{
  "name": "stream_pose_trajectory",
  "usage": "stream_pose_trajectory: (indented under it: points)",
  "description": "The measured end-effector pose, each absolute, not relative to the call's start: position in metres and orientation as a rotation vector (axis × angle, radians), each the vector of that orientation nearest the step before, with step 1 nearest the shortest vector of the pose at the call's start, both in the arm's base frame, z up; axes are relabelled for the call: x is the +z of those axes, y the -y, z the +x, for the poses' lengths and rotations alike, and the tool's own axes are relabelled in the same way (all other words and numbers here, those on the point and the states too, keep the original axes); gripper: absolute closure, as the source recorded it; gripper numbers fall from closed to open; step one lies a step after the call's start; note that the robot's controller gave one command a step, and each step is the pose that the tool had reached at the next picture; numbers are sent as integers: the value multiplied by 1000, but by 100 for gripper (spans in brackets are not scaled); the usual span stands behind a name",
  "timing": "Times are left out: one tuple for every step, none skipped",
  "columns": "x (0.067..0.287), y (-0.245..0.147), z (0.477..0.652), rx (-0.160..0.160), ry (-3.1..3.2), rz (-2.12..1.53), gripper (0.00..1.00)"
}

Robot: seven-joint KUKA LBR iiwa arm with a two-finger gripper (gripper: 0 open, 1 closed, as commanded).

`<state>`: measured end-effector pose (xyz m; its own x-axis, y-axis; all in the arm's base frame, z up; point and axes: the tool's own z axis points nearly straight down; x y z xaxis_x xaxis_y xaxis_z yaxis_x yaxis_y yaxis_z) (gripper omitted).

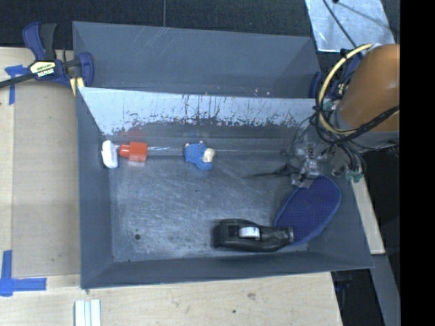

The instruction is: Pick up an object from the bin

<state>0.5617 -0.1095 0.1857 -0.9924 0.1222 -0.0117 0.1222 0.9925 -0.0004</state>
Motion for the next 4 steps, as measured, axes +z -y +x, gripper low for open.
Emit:
stream_pose_trajectory:
  points:
    - [259,108,563,-4,-3125,136,100]
    - [199,117,555,1,-3123,-348,100]
    - [268,157,560,-9,-3022,-829,100]
    - [316,156,531,-7,-2959,-1033,100]
